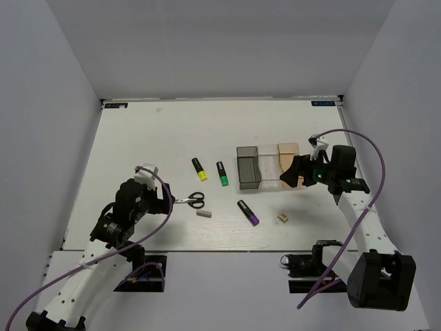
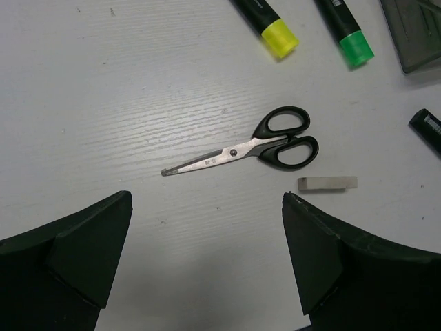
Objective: Sort the stationery into containers
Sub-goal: Pick up the pen from the center of the board.
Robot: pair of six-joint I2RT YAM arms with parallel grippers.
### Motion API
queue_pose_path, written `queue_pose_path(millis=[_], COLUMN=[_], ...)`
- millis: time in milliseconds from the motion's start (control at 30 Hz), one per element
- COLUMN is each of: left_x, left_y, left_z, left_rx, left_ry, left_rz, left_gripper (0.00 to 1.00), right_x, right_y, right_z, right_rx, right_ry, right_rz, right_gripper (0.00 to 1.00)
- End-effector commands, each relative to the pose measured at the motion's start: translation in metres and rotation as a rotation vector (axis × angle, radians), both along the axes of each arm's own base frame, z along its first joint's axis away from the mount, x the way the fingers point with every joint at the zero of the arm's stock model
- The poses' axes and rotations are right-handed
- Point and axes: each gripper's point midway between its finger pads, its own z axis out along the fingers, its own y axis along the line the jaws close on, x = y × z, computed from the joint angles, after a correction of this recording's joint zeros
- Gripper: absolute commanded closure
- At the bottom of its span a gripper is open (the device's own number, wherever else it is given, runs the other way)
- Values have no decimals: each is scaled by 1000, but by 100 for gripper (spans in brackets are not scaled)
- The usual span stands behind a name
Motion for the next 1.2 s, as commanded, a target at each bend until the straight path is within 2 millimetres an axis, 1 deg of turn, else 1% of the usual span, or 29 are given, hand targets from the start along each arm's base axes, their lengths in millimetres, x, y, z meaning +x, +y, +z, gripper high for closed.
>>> queue_pose_path(millis=[0,67,167,200,267,300,333,367,400,433,500,567,600,633,667,700,733,767,800,833,867,900,933,1000,1033,1067,1100,1133,1167], left_x=[2,1,0,0,-1,-1,-2,-1,-1,1,3,6,10,15,18,25,31,40,46,51,56,68,69,90,101,103,115,123,125], left_y=[-6,-10,-10,-11,-14,-15,-16,-17,-19,-20,-24,-28,-31,-34,-35,-35,-35,-39,-40,-43,-48,-51,-62,-70,-78,-80,-83,-94,-89], left_z=[10,12,10,11,10,9,8,8,9,6,6,1,3,-2,-2,5,-12,0,0,-19,-19,-8,-26,-8,-18,-21,-32,-21,-23], left_rx=[-13,-27,-26,-30,-33,-36,-36,-40,-46,-48,-68,-78,-96,-89,-93,-116,-87,-102,-126,-107,-130,-143,-112,-99,-52,-24,33,15,67], left_ry=[-28,-34,-29,-31,-25,-21,-16,-20,-20,-16,-8,32,38,89,103,107,185,169,183,254,266,247,306,259,278,285,298,295,300], left_rz=[-41,-56,-63,-67,-80,-87,-94,-98,-108,-107,-110,-104,-98,-93,-79,-33,-7,-4,42,61,77,102,105,137,156,197,241,271,311], left_gripper=[0,0,0,0,0,2,6,15,47,68,100,100,100,100,100,100,93,83,68,43,38,33,29,29,29,34,34,36,36], right_x=[-2,-4,-11,-13,-18,-19,-19,-17,-15,-16,-15,-19,-19,-20,-20,-20,-20,-20,-18,-16,-16,-15,-15,-11,-10,-9,-8,-7,-8], right_y=[3,3,6,9,7,7,5,1,-1,-3,-6,-4,-3,0,1,2,4,4,3,1,1,-1,-1,-5,-6,-9,-10,-12,-13], right_z=[5,5,4,8,5,7,7,7,8,7,6,7,7,9,11,12,15,13,15,16,17,18,20,20,19,17,18,17,15], right_rx=[11,11,-17,-8,-49,-52,-72,-94,-105,-115,-144,-146,-138,-119,-113,-96,-87,-89,-88,-94,-97,-104,-102,-111,-108,-118,-124,-133,-136], right_ry=[-60,-73,-97,-114,-124,-134,-142,-147,-157,-158,-177,-170,-175,-179,-176,-168,-178,-179,-185,-193,-194,-192,-186,-167,-152,-146,-138,-132,-121], right_rz=[30,40,109,146,182,193,195,172,162,159,165,185,182,197,191,183,186,177,155,144,141,135,128,92,76,64,57,44,42], right_gripper=[10,10,10,10,10,10,10,10,10,10,10,10,46,95,100,100,100,92,54,10,10,10,26,78,95,100,100,94,81])
